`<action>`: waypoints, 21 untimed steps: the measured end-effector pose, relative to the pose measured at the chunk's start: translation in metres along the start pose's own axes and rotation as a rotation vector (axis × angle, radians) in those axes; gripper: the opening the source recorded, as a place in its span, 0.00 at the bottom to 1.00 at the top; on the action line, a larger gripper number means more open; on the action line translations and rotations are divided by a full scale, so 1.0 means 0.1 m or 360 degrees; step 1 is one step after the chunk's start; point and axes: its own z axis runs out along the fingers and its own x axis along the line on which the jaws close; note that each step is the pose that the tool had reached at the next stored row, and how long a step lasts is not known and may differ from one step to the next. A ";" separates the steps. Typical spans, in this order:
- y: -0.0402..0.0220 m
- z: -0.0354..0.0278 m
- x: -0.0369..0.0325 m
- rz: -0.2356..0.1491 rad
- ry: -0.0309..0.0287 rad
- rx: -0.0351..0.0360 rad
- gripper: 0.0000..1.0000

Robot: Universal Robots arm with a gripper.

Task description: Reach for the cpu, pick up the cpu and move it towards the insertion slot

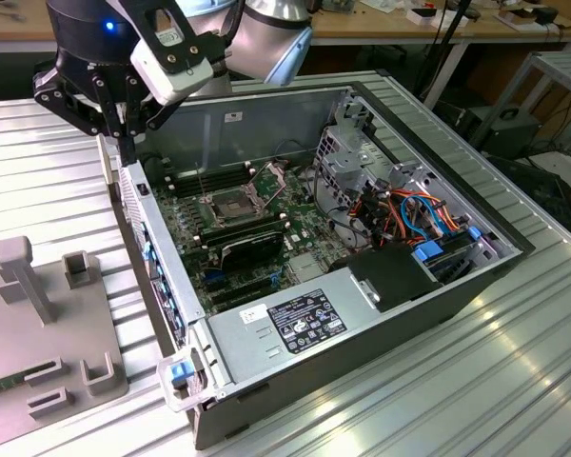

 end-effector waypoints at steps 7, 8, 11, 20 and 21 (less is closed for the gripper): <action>-0.004 0.000 0.061 0.0000 0.00002 0.0000 0.11; -0.005 0.000 0.071 0.0000 0.00001 0.0000 0.11; -0.007 0.000 0.100 0.0000 0.00001 0.0000 0.11; -0.020 -0.002 0.269 0.0000 0.00001 0.0000 0.11; -0.021 -0.002 0.282 0.0000 0.00001 0.0000 0.11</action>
